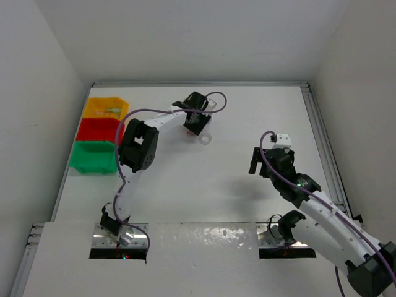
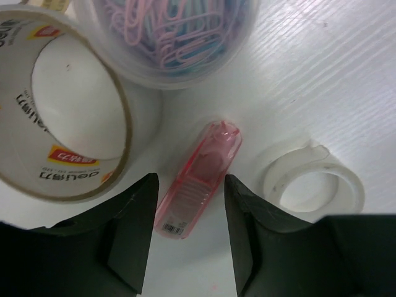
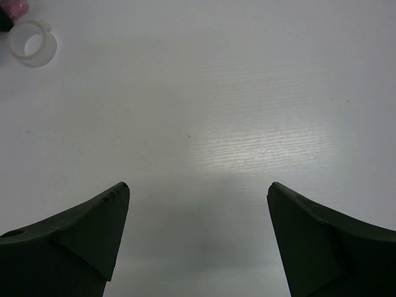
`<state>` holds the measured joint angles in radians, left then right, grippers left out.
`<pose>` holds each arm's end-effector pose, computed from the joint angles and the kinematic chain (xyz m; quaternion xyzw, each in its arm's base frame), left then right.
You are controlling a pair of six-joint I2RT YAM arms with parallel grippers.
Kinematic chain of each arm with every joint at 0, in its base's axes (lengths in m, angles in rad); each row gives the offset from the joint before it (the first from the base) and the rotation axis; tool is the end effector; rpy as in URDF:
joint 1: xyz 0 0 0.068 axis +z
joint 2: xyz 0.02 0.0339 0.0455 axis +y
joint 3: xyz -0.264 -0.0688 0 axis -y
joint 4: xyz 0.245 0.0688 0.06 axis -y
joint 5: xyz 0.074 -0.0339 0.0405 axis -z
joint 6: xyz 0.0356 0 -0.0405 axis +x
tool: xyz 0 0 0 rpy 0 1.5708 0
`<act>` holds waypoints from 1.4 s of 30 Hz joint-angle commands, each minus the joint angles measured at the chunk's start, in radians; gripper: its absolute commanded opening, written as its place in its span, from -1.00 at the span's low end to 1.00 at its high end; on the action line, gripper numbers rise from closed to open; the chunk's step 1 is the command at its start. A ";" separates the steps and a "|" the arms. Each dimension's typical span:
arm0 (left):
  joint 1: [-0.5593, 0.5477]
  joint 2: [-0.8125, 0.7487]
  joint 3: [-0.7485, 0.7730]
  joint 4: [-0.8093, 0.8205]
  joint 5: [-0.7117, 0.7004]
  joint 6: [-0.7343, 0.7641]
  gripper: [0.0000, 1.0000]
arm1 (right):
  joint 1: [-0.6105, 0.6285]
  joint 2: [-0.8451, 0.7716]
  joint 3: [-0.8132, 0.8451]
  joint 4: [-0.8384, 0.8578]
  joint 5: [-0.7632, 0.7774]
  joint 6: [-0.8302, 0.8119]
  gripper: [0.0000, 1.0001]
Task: Sort the stationery into containers
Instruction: Pick up the stationery from the center of the board, then place the stationery in the storage box.
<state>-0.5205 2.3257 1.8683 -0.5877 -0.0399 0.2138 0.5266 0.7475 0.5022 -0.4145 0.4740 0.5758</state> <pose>0.4364 -0.2485 0.1566 0.3417 0.9030 -0.0206 0.2597 0.1483 0.0674 0.2269 0.1247 0.8701 0.0443 0.4747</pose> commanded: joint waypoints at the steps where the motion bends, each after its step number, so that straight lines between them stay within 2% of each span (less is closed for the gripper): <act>1: -0.010 0.024 0.023 0.019 -0.002 0.007 -0.10 | 0.007 0.003 0.009 0.000 0.028 0.002 0.82; 7: -0.003 0.061 0.022 -0.015 0.026 0.045 -0.11 | 0.006 0.012 0.016 0.000 0.029 -0.008 0.82; 9: -0.003 0.069 0.028 -0.056 0.069 0.053 -0.21 | 0.006 0.009 0.019 -0.003 0.031 -0.011 0.82; 10: -0.003 0.067 0.026 -0.072 0.112 0.067 -0.28 | 0.007 0.009 0.021 -0.007 0.034 -0.011 0.82; 13: -0.003 0.054 0.011 -0.133 0.170 0.088 -0.90 | 0.006 0.001 0.030 -0.017 0.043 -0.008 0.82; 14: -0.001 0.047 0.006 -0.144 0.176 0.091 -1.00 | 0.007 0.000 0.030 -0.020 0.046 -0.008 0.82; 21: 0.033 -0.095 0.055 -0.233 0.244 0.076 -1.00 | 0.007 -0.036 0.024 -0.032 0.060 0.004 0.82; 26: 0.223 -0.288 0.106 -0.187 0.279 -0.108 -1.00 | 0.006 -0.045 0.006 -0.024 0.054 0.019 0.81; 28: 0.354 -0.359 0.092 -0.112 0.265 -0.245 -1.00 | 0.007 -0.040 0.001 -0.003 0.048 0.019 0.81; 33: 0.682 -0.431 -0.018 0.086 0.219 -0.476 -1.00 | 0.006 0.001 0.009 0.039 0.029 0.013 0.81; 35: 0.767 -0.427 -0.073 0.181 0.222 -0.536 -1.00 | 0.007 0.016 0.021 0.051 0.020 0.009 0.81; 37: 0.816 -0.387 -0.064 0.213 0.247 -0.568 -1.00 | 0.007 0.042 0.036 0.054 0.015 0.003 0.81; 42: 0.855 -0.295 0.011 0.235 0.265 -0.596 -1.00 | 0.009 0.070 0.059 0.048 0.015 -0.004 0.81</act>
<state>0.3641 1.9785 1.8393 -0.4004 0.1776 -0.3210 0.5274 0.8120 0.5087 -0.3996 0.4900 0.5793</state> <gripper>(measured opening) 0.237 0.906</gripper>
